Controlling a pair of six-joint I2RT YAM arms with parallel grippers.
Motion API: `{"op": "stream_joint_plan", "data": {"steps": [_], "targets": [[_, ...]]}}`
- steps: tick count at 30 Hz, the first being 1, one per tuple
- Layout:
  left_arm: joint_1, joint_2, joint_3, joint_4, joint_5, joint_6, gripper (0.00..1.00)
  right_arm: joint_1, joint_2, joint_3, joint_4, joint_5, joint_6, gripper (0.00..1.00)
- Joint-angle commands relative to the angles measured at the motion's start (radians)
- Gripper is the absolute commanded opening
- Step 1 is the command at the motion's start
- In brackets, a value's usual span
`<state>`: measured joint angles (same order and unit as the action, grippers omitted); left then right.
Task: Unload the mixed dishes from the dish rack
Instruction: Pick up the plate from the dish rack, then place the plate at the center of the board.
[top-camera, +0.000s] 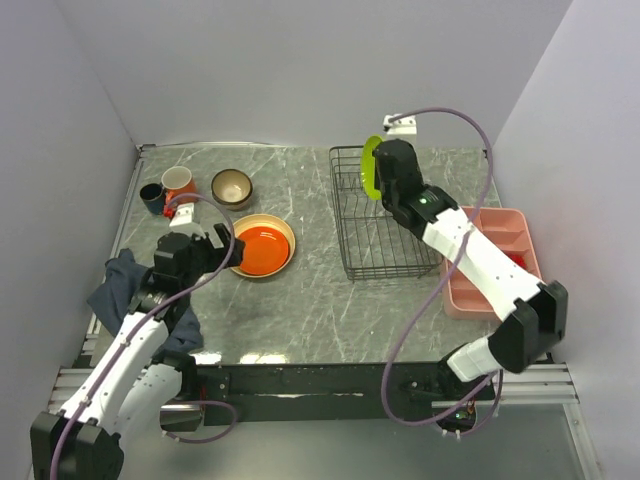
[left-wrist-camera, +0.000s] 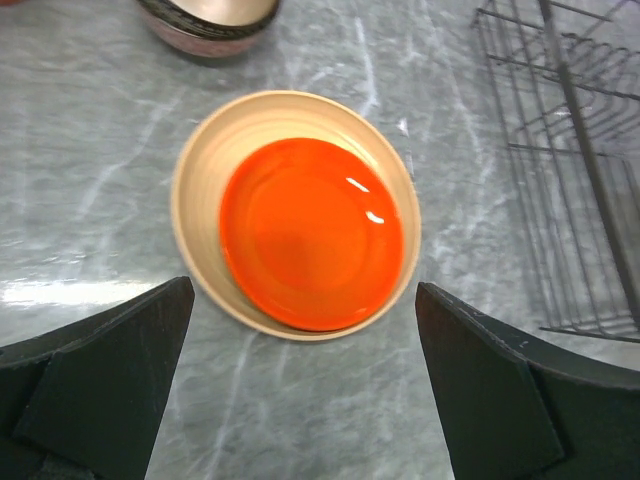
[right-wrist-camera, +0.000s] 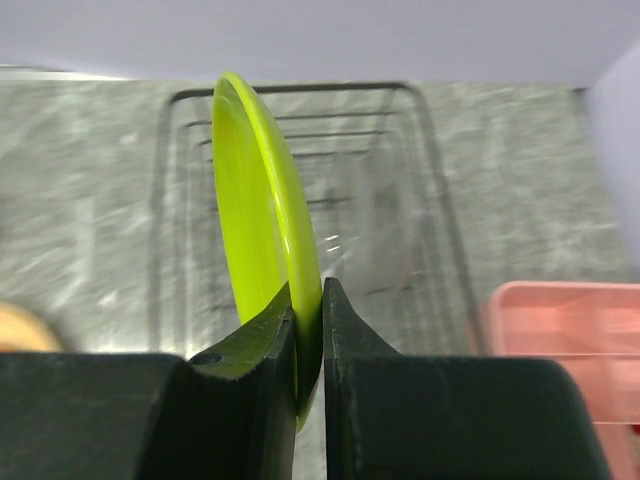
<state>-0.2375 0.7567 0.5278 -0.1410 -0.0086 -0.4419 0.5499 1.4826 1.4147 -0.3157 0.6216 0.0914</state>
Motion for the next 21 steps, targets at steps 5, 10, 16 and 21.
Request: {"op": "stream_joint_plan", "data": {"steps": [5,10,16,21], "targets": [[-0.026,0.13,0.075,0.173,0.162,-0.124,0.99,-0.025,-0.199,-0.164,0.09,-0.38,0.272,0.03],[-0.075,0.208,0.127,0.234,0.182,-0.17,0.99,-0.038,-0.269,-0.292,0.165,-0.535,0.376,0.03],[-0.175,0.273,0.15,0.319,0.147,-0.234,0.99,-0.041,-0.289,-0.402,0.259,-0.699,0.491,0.02],[-0.227,0.326,0.164,0.357,0.113,-0.273,0.98,-0.044,-0.282,-0.468,0.348,-0.798,0.577,0.02]]}}
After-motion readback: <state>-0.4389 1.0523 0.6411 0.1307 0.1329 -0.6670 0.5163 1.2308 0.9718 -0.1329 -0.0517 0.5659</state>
